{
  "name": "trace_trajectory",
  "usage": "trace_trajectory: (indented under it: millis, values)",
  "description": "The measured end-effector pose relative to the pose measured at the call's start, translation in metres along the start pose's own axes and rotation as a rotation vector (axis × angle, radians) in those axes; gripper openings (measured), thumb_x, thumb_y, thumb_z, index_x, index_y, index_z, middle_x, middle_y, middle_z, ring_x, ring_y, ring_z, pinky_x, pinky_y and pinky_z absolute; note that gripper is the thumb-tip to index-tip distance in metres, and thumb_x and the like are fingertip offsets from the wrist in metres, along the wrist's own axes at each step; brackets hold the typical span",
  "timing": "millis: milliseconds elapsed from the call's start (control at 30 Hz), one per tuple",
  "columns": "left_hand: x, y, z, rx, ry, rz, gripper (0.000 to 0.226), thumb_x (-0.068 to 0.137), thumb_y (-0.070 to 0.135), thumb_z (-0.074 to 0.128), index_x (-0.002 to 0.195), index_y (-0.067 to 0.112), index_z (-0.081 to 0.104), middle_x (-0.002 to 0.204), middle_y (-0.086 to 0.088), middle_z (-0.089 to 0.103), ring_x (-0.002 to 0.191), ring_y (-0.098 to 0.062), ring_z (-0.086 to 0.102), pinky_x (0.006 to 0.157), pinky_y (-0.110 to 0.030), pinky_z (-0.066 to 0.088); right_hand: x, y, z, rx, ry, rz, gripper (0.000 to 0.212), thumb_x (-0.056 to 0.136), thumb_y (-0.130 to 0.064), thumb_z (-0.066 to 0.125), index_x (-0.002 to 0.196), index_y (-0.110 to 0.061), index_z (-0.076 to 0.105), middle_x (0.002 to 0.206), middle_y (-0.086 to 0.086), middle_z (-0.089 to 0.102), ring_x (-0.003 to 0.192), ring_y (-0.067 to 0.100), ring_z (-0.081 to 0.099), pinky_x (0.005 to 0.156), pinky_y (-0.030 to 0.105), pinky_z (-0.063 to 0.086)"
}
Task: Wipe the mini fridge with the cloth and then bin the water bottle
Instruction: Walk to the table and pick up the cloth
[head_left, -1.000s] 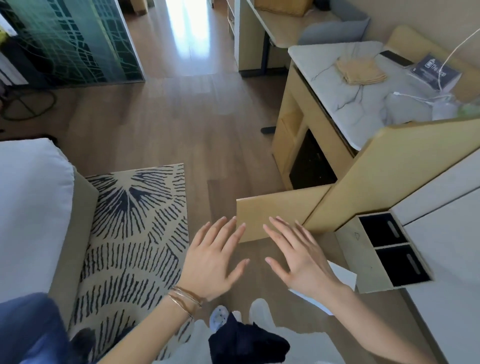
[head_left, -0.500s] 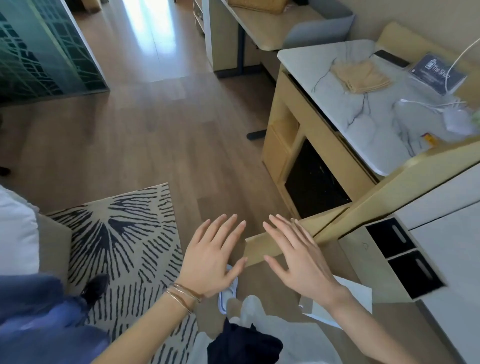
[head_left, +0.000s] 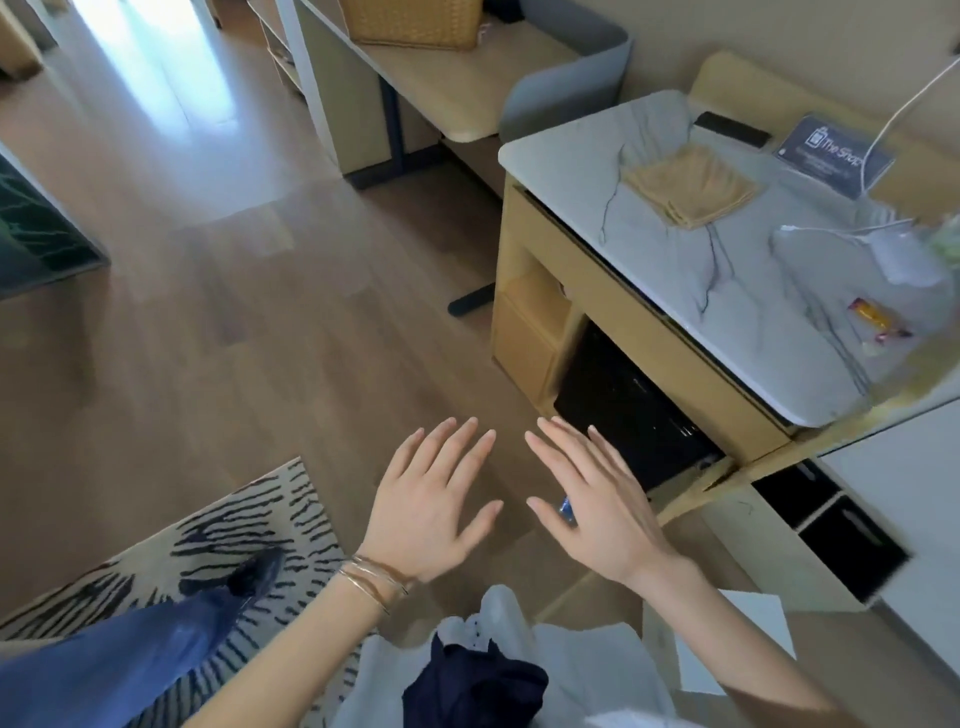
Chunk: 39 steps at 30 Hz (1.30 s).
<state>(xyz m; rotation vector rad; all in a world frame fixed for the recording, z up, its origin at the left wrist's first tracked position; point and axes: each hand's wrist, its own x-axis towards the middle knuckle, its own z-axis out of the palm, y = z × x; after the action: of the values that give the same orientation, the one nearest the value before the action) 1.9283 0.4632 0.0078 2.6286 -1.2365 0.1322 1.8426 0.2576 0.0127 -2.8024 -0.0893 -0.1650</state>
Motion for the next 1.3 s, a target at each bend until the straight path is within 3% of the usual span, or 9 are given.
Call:
trace_trajectory:
  millis: [167, 333, 433, 667, 767, 1300]
  values:
    - [0.051, -0.051, 0.002, -0.031, -0.042, 0.133, 0.064, 0.091, 0.054, 0.039, 0.140, 0.015, 0.051, 0.143, -0.007, 0.053, 0.131, -0.029, 0.050, 0.104, -0.050, 0.042, 0.047, -0.002, 0.011, -0.013, 0.052, 0.146, 0.058, 0.094, -0.048, 0.038, 0.145, -0.022, 0.033, 0.152, -0.003, 0.031, 0.143, 0.010, 0.019, 0.115, 0.045, 0.024]
    - [0.102, -0.112, 0.002, -0.051, -0.032, 0.314, 0.063, 0.091, 0.054, 0.041, 0.141, 0.016, 0.051, 0.143, -0.006, 0.052, 0.131, -0.028, 0.049, 0.108, -0.045, 0.033, 0.094, -0.014, 0.025, -0.064, 0.145, 0.311, 0.058, 0.092, -0.048, 0.041, 0.143, -0.020, 0.037, 0.149, 0.000, 0.038, 0.139, 0.015, 0.030, 0.112, 0.046, 0.031]
    - [0.135, -0.144, -0.005, -0.052, -0.027, 0.413, 0.063, 0.092, 0.055, 0.040, 0.141, 0.017, 0.050, 0.144, -0.006, 0.051, 0.132, -0.028, 0.048, 0.108, -0.046, 0.035, 0.123, -0.026, 0.026, -0.086, 0.193, 0.401, 0.058, 0.092, -0.048, 0.039, 0.142, -0.018, 0.038, 0.148, 0.002, 0.039, 0.137, 0.017, 0.034, 0.110, 0.048, 0.034]
    - [0.196, -0.189, -0.010, -0.088, -0.031, 0.582, 0.063, 0.092, 0.054, 0.039, 0.141, 0.017, 0.051, 0.144, -0.005, 0.051, 0.133, -0.027, 0.047, 0.111, -0.041, 0.028, 0.171, -0.040, 0.026, -0.107, 0.277, 0.534, 0.057, 0.093, -0.044, 0.046, 0.141, -0.016, 0.040, 0.148, 0.001, 0.038, 0.140, 0.013, 0.028, 0.114, 0.044, 0.027]
    - [0.223, -0.197, -0.004, -0.123, -0.018, 0.627, 0.062, 0.093, 0.053, 0.041, 0.141, 0.016, 0.051, 0.144, -0.005, 0.051, 0.132, -0.027, 0.047, 0.110, -0.043, 0.032, 0.187, -0.034, 0.025, -0.110, 0.303, 0.578, 0.057, 0.092, -0.043, 0.046, 0.141, -0.015, 0.041, 0.148, 0.000, 0.038, 0.140, 0.012, 0.028, 0.115, 0.044, 0.026]
    - [0.432, -0.171, 0.044, -0.135, -0.025, 0.741, 0.061, 0.092, 0.053, 0.040, 0.137, 0.014, 0.054, 0.138, -0.007, 0.056, 0.128, -0.029, 0.051, 0.105, -0.046, 0.041, 0.278, 0.124, -0.020, -0.203, 0.364, 0.698, 0.056, 0.092, -0.044, 0.040, 0.139, -0.014, 0.042, 0.146, 0.004, 0.041, 0.134, 0.018, 0.038, 0.112, 0.044, 0.029]
